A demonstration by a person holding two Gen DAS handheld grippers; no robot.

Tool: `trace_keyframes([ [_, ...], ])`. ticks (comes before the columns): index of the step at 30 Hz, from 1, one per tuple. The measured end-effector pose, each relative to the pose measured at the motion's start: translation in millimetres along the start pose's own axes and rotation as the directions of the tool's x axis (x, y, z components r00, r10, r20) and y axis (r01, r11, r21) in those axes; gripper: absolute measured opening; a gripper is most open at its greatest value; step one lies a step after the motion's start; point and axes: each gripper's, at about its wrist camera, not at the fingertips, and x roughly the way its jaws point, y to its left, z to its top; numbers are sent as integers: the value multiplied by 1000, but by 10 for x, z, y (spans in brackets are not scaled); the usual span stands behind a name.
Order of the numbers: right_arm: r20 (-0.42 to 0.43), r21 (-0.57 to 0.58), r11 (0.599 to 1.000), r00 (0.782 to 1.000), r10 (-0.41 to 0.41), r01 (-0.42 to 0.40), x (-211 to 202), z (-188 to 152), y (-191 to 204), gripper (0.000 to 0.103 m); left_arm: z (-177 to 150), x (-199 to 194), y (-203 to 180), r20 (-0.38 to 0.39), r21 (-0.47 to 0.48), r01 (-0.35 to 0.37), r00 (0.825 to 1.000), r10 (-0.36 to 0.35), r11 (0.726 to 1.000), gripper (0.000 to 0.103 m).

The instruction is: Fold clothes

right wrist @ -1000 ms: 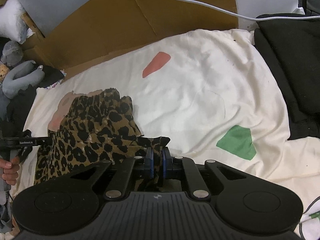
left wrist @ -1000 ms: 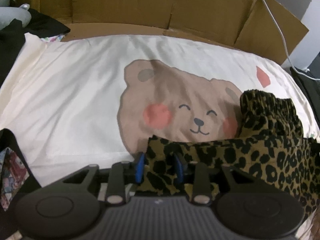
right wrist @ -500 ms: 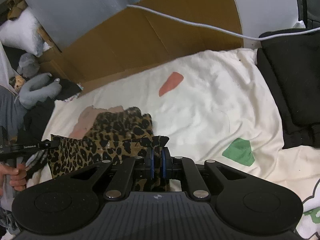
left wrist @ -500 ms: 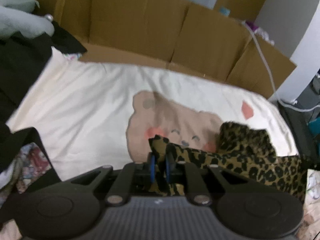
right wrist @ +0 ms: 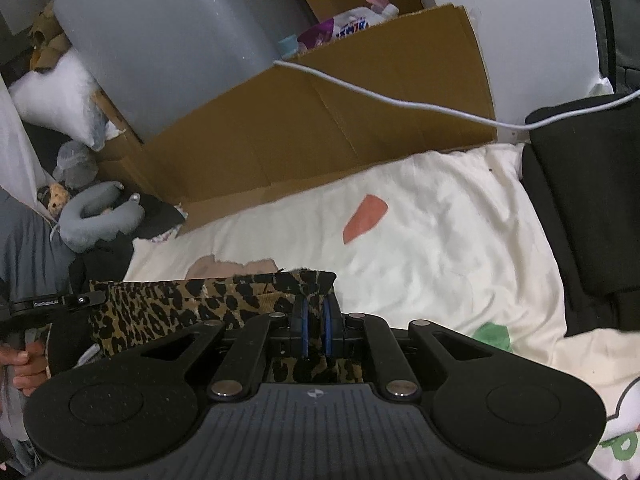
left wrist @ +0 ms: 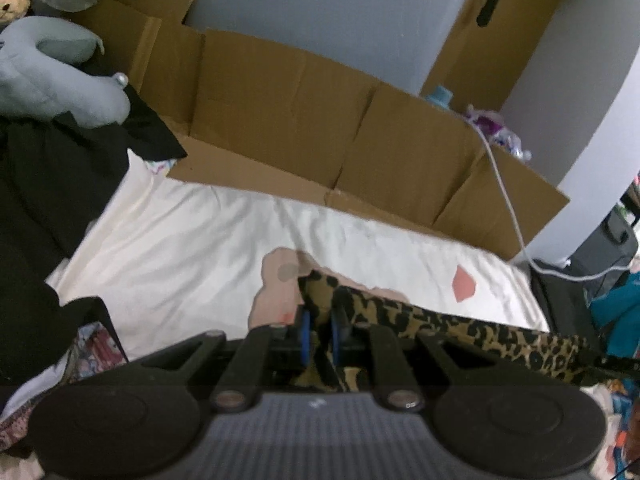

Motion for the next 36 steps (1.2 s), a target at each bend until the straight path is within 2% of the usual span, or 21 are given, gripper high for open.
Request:
trace_keyframes([
  [4, 1, 7, 1000, 1000, -21, 21, 79, 71, -15, 6, 53, 125, -54, -4, 9, -11, 1000, 11, 1000, 11],
  [12, -71, 122, 990, 996, -56, 64, 527, 65, -350, 6, -27, 632, -59, -73, 18, -47, 996, 48, 999, 11],
  [30, -58, 98, 989, 993, -102, 107, 764, 197, -408, 6, 108, 1023, -162, -92, 33, -127, 987, 129, 991, 11],
  [34, -73, 82, 989, 991, -115, 120, 906, 237, -427, 6, 55, 1246, -106, -132, 31, -158, 978, 161, 987, 11],
  [36, -97, 63, 988, 986, -135, 142, 1016, 224, -458, 6, 23, 1302, -107, -150, 42, -192, 969, 197, 980, 17],
])
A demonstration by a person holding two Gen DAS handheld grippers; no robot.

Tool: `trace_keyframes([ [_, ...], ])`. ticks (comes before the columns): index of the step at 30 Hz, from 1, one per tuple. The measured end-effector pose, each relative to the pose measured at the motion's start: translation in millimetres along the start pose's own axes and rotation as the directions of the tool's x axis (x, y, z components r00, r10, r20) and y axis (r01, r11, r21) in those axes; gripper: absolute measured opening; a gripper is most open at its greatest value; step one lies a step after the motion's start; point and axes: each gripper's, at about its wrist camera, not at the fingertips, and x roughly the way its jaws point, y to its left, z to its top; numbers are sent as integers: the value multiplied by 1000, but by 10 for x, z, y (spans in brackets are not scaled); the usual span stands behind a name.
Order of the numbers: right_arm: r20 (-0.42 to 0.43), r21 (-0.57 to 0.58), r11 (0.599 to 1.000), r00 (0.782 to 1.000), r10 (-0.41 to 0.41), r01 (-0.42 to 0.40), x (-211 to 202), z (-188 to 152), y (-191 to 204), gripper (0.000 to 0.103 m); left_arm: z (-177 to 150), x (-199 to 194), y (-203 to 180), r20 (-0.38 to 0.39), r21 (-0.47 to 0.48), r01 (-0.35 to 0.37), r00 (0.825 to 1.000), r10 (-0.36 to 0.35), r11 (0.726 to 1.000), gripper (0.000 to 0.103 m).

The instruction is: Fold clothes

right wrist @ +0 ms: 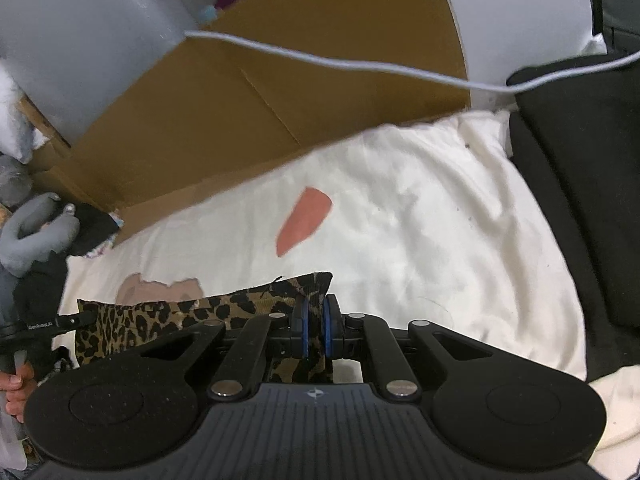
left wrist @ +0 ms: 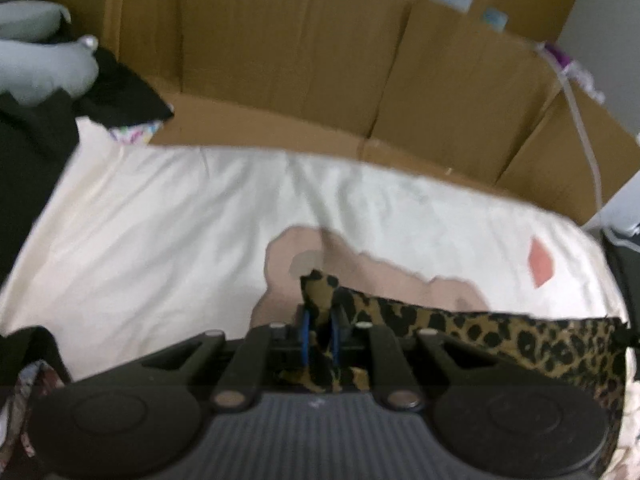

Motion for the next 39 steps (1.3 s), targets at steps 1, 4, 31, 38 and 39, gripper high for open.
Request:
trace_keyframes([
  [1, -11, -14, 1000, 1000, -25, 25, 42, -4, -2, 8, -12, 24, -7, -8, 4, -19, 1000, 19, 1000, 17],
  [4, -10, -41, 991, 992, -126, 125, 63, 2, -13, 9, -14, -85, 22, 19, 0, -41, 999, 41, 999, 17],
  [31, -53, -255, 966, 998, 29, -42, 244, -266, 854, 10, -418, -91, -1316, -32, 231, 203, 979, -201, 951, 17],
  [38, -63, -269, 963, 998, 0, -17, 445, -213, 872, 12, -347, 133, -1299, -56, 158, 185, 982, -178, 970, 17],
  [39, -67, -256, 966, 998, -1, -16, 468, -210, 857, 12, -356, 136, -1312, -52, 163, 180, 983, -173, 970, 17],
])
